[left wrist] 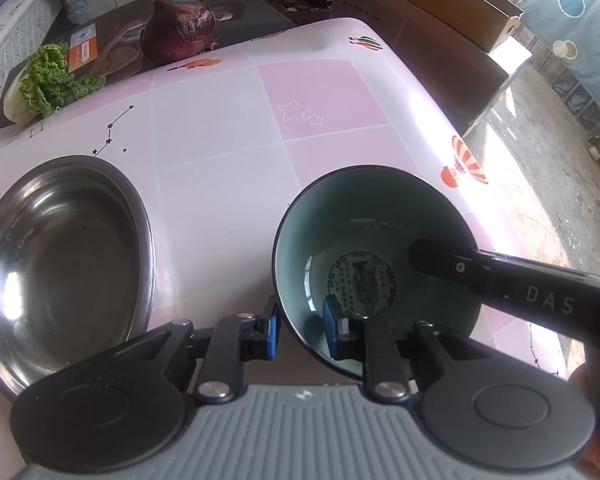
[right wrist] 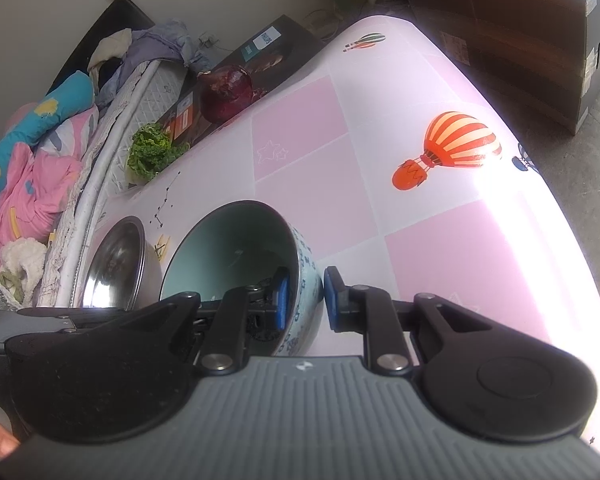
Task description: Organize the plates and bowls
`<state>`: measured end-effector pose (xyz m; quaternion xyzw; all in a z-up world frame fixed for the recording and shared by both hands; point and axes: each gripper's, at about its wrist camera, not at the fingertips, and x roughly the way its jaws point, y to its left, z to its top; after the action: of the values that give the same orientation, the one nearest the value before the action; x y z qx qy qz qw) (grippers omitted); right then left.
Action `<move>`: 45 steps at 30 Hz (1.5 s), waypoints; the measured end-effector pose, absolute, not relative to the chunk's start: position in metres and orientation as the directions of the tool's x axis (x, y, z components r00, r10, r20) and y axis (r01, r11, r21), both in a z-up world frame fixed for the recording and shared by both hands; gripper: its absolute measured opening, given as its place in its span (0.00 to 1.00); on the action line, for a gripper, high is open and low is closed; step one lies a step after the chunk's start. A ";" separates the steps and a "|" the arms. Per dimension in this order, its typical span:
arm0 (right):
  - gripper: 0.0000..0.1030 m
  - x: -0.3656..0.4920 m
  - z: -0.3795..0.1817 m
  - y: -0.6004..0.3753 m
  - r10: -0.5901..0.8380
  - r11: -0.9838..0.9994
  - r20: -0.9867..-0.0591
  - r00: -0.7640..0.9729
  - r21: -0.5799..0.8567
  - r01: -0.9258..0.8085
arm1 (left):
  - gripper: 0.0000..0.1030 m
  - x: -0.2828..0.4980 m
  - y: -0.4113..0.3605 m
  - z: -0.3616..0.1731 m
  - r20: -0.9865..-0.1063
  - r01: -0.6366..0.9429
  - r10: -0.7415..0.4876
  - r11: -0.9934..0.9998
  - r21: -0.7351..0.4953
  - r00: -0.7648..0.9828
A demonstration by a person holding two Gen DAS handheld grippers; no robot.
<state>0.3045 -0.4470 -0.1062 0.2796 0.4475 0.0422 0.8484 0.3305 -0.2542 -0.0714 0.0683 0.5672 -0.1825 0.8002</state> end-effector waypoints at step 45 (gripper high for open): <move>0.17 0.313 -0.111 -0.443 0.330 0.834 -0.737 0.590 0.521 0.184 | 0.25 0.338 -0.253 -0.077 -0.938 0.337 -0.213 0.935 -0.114 0.274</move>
<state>0.3129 -0.4432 -0.1114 0.2850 0.4506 0.0433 0.8449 0.3377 -0.2534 -0.0771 0.0537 0.5774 -0.1724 0.7962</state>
